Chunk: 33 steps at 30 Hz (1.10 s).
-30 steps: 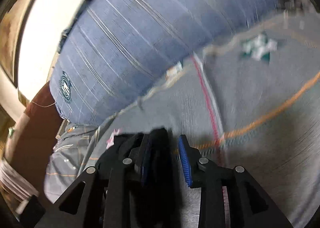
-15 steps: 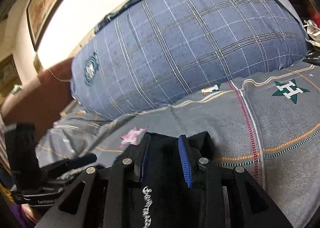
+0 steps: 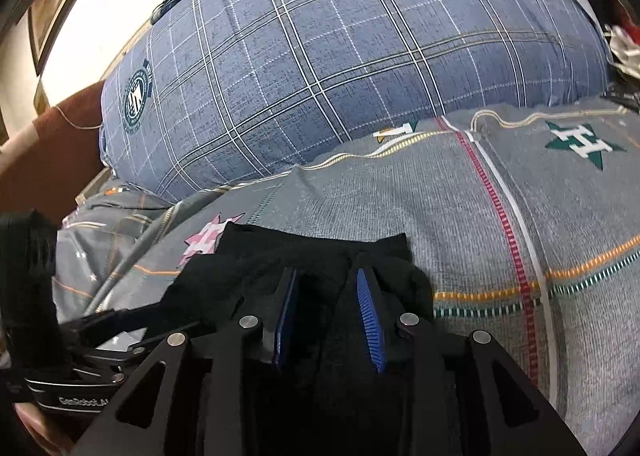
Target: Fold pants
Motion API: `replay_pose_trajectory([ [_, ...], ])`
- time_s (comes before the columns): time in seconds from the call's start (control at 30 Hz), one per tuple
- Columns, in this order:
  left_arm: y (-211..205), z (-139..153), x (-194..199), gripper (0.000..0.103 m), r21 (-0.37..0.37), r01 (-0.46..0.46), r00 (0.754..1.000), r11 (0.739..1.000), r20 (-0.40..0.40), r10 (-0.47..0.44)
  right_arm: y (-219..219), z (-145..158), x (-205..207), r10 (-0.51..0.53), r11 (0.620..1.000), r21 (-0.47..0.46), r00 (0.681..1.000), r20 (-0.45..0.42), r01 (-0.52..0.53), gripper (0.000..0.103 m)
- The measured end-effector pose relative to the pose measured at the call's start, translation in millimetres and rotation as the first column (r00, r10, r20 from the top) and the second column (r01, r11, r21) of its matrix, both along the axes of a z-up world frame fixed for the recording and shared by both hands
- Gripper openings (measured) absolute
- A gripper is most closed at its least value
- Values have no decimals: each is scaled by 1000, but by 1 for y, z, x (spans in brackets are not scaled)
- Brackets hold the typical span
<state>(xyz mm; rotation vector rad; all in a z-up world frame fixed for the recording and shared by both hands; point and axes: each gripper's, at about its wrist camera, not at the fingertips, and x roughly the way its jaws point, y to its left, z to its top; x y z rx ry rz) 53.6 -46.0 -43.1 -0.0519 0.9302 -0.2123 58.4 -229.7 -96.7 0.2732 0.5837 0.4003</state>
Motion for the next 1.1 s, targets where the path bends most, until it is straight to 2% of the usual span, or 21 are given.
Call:
replay_pose_trajectory([
  [0.1, -1, -2, 1, 100, 14, -7, 1000, 1000, 8, 7, -3, 0, 3, 6, 1000, 22, 1000, -7, -6, 32],
  [0.37, 3, 14, -20, 99, 39, -29, 999, 999, 39, 27, -5, 2, 1, 14, 1000, 24, 1000, 2, -15, 33],
  [0.47, 7, 29, -44, 98, 75, -43, 996, 996, 83, 37, -5, 10, -7, 12, 1000, 8, 1000, -9, -12, 40],
  [0.53, 11, 33, -57, 98, 80, -56, 994, 995, 99, 47, -7, 18, -18, 9, 1000, -5, 1000, -1, -9, 51],
  [0.63, 15, 34, -72, 98, 80, -60, 994, 995, 92, 53, -13, 30, -41, 25, 1000, 12, 999, 44, -25, 51],
  [0.77, 15, 26, -76, 99, 84, -61, 995, 995, 83, 54, -7, 39, -69, 32, 997, -69, 993, 115, -24, 57],
  [0.83, 13, 17, -71, 99, 108, -53, 997, 993, 58, 47, -3, 33, -72, 39, 995, -95, 995, 96, -30, 59],
  [0.87, 12, 13, -69, 99, 119, -51, 998, 992, 39, 47, 0, 26, -70, 53, 994, -103, 997, 57, -47, 62],
  [0.93, 14, 10, -67, 99, 95, -57, 998, 994, 17, 56, 7, 7, -61, 59, 987, -149, 997, -56, -67, 69],
  [0.97, 16, 10, -66, 99, 85, -62, 998, 995, 7, 61, 7, 5, -60, 53, 986, -153, 997, -63, -63, 69],
  [1.1, 21, 21, -71, 99, 60, -77, 997, 995, 18, 76, -11, 17, -61, 71, 996, -43, 996, -60, -73, 70],
])
